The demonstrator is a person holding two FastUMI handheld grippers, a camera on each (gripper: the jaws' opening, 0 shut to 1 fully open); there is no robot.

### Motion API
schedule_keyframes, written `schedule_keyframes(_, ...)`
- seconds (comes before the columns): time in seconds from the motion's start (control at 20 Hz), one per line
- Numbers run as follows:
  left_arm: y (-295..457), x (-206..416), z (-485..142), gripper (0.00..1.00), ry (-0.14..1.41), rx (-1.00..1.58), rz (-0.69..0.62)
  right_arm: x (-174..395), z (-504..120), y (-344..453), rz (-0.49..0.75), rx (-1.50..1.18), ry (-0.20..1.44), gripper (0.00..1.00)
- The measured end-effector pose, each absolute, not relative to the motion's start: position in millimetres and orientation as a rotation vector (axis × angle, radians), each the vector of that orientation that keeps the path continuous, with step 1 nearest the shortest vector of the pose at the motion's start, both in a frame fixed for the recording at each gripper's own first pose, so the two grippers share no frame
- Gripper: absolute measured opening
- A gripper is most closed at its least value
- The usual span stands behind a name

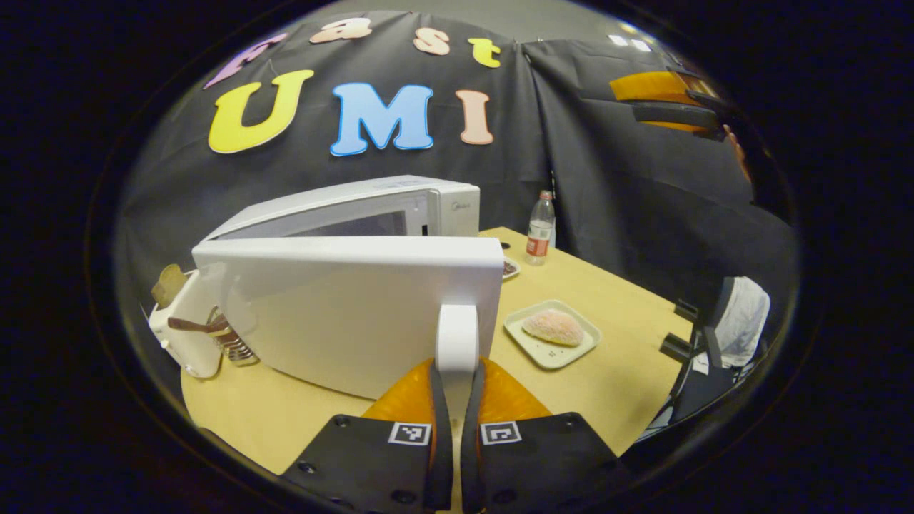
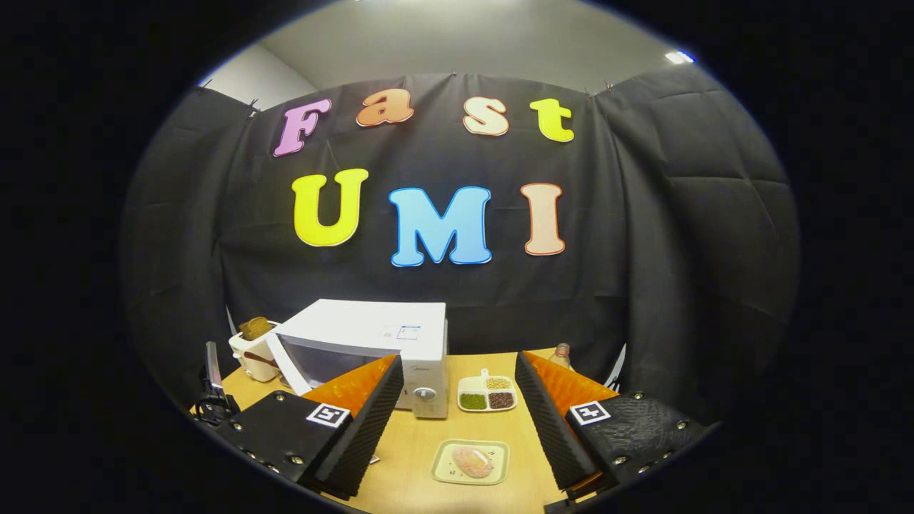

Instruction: Open the microwave oven with the left hand, put the food in, and close the microwave oven.

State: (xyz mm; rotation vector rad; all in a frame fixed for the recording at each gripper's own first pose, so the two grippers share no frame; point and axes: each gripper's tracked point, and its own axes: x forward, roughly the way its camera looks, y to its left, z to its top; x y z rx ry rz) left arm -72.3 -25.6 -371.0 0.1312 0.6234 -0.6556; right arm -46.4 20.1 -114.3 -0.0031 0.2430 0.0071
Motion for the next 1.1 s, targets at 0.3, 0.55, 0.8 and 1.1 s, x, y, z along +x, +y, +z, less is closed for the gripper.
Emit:
schedule_keyframes(0.3, 48.8, -118.5, -363.7, 0.12, 0.650, 0.148, -0.679, -59.9, -137.3, 72.9, 0.050, 0.077, 0.290, 0.96)
schedule_keyframes(0.55, 103.6, -138.6, -360.1, 0.11, 0.645, 0.162, -0.643, -59.7, -180.2, 94.5, 0.080, 0.137, 0.386, 0.96)
schedule_keyframes(0.8, 157.0, -146.6, -359.9, 0.11, 0.644, 0.174, -0.613, -55.1, -244.1, 83.9, 0.059, 0.188, 0.514, 0.96)
schedule_keyframes(1.1, 195.4, -148.4, -360.9, 0.11, 0.633, 0.165, -0.540, -53.9, -355.8, 28.7, -0.025, 0.088, 0.758, 0.96)
